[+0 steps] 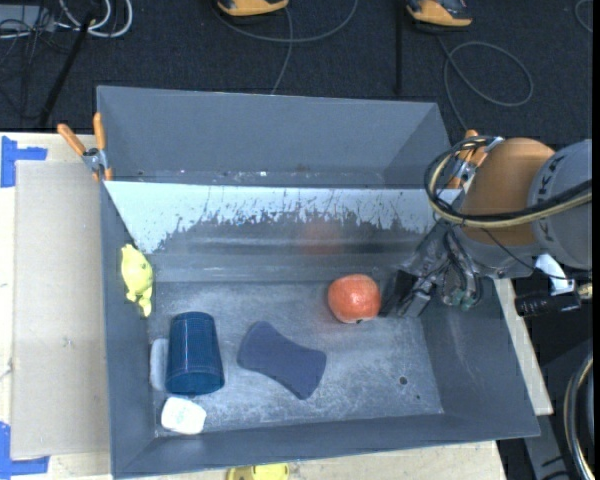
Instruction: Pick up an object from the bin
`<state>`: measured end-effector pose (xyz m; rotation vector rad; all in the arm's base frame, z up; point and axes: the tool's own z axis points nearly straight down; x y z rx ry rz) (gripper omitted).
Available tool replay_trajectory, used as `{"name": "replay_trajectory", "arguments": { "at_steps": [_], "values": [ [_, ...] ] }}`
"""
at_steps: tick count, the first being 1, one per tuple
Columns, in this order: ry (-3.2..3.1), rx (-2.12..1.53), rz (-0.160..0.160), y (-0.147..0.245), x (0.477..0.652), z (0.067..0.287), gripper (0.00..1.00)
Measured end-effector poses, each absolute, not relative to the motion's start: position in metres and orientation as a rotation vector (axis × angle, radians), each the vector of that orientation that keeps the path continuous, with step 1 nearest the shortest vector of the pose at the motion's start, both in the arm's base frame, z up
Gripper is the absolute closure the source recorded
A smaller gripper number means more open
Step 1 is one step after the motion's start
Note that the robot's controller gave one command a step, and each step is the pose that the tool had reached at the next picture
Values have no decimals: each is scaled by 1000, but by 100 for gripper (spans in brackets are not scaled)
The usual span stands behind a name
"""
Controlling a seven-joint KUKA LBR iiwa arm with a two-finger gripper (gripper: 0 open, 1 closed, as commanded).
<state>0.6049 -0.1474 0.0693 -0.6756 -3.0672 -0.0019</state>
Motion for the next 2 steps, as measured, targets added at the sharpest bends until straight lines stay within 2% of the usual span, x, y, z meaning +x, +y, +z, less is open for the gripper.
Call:
{"name": "replay_trajectory", "arguments": {
  "at_steps": [2],
  "values": [
    [-3063, -672, 0, -147, 603, 78, 100]
  ]
}}
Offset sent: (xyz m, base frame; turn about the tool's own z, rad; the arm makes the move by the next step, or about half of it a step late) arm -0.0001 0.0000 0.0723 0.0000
